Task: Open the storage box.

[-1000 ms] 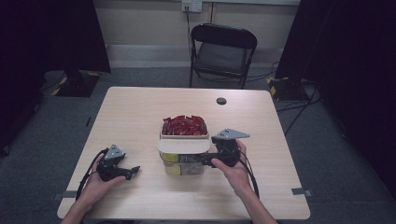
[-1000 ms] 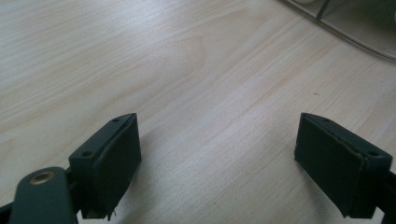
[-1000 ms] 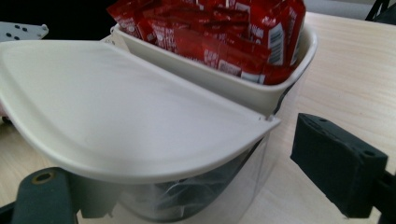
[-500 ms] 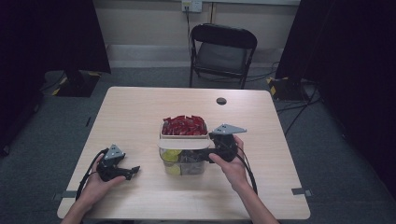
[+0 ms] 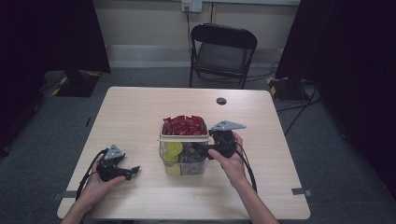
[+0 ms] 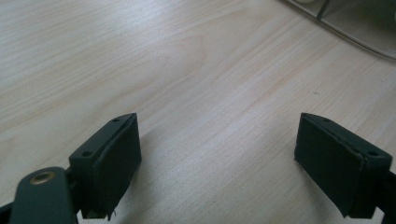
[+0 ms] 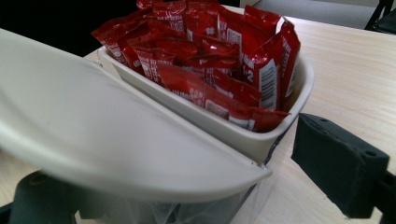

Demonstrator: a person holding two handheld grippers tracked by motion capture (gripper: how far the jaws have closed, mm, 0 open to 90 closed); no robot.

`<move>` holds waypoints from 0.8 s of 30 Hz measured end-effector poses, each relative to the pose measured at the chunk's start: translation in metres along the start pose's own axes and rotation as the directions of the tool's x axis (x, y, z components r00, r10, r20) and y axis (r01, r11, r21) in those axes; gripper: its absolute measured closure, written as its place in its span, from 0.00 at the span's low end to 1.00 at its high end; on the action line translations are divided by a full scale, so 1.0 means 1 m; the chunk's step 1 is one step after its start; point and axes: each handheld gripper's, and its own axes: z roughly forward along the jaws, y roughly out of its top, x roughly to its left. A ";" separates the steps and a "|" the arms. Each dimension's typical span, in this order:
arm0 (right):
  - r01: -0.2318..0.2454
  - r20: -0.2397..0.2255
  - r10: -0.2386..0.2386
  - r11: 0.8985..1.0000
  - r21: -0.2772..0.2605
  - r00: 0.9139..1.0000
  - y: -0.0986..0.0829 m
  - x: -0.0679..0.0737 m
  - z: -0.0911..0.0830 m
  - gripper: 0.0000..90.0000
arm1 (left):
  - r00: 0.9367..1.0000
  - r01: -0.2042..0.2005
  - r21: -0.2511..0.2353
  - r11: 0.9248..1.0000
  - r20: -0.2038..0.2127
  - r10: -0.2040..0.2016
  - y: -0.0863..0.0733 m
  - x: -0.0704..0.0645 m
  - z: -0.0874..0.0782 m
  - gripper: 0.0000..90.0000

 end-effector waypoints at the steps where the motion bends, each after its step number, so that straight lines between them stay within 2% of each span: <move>1: -0.002 0.001 0.002 1.000 -0.003 1.000 0.000 0.000 0.000 0.15 | 1.000 0.000 0.000 1.000 0.000 0.000 0.000 0.000 0.000 0.16; 5: -0.019 -0.010 0.019 1.000 -0.014 1.000 0.001 -0.004 0.002 0.15 | 1.000 0.000 0.000 1.000 0.000 0.000 0.000 0.000 0.000 0.16; 12: -0.027 -0.003 0.027 0.999 -0.027 1.000 0.002 -0.007 0.004 0.15 | 1.000 0.000 0.000 1.000 0.000 0.000 0.000 0.000 0.000 0.16; 19: -0.063 -0.006 0.063 0.997 -0.041 0.998 0.003 -0.010 0.007 0.15 | 1.000 -0.006 0.002 1.000 -0.001 0.006 0.000 0.000 0.000 0.16; 24: -0.081 0.013 0.082 0.995 -0.054 0.997 0.004 -0.015 0.008 0.15 | 1.000 0.004 -0.001 1.000 -0.008 -0.004 0.000 -0.001 0.000 0.16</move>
